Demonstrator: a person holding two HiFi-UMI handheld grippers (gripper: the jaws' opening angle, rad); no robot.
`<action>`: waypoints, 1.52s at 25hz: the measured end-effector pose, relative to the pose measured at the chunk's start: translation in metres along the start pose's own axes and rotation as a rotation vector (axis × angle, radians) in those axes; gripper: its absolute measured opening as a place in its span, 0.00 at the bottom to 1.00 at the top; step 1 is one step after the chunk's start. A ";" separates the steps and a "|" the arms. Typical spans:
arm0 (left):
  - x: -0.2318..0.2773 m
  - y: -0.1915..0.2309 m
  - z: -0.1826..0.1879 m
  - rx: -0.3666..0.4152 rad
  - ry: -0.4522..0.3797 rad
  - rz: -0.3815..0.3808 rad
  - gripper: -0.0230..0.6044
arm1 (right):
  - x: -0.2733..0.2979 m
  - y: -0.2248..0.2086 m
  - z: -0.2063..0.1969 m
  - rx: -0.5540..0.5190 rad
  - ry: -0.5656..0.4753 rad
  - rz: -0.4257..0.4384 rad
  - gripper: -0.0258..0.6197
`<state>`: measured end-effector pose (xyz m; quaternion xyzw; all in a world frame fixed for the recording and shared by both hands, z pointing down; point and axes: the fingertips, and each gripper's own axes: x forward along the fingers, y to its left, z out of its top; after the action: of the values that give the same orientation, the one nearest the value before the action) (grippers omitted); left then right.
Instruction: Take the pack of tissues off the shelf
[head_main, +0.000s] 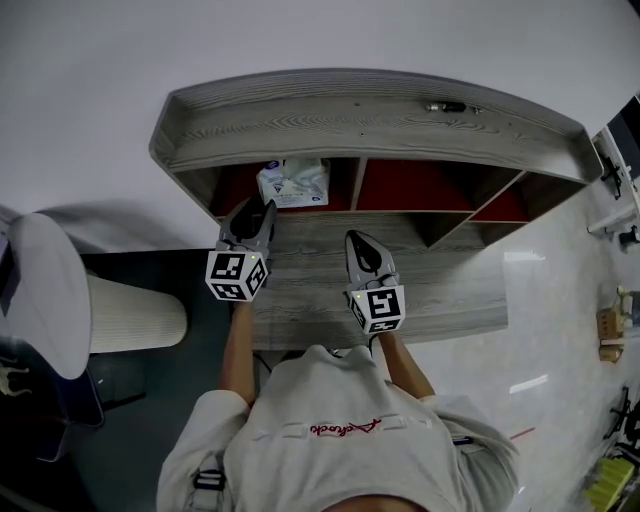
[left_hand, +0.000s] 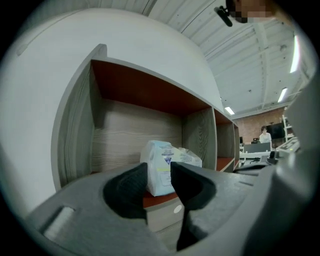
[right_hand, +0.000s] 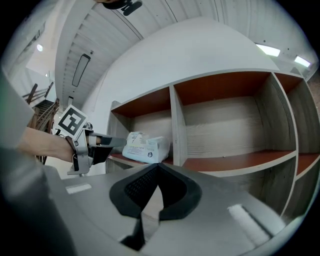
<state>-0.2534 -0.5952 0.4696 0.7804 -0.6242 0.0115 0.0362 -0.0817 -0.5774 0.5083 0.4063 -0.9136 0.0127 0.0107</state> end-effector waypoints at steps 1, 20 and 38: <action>0.003 0.001 -0.001 -0.001 0.006 -0.003 0.28 | 0.001 -0.001 0.000 -0.001 0.001 -0.002 0.05; 0.020 0.012 -0.010 0.022 0.041 -0.038 0.06 | 0.016 -0.004 0.001 -0.014 0.011 -0.055 0.05; -0.009 0.003 0.002 0.017 -0.050 0.012 0.04 | -0.003 -0.003 0.004 -0.024 0.009 -0.053 0.05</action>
<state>-0.2581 -0.5874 0.4667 0.7769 -0.6294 -0.0024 0.0140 -0.0774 -0.5769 0.5044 0.4303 -0.9025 0.0034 0.0200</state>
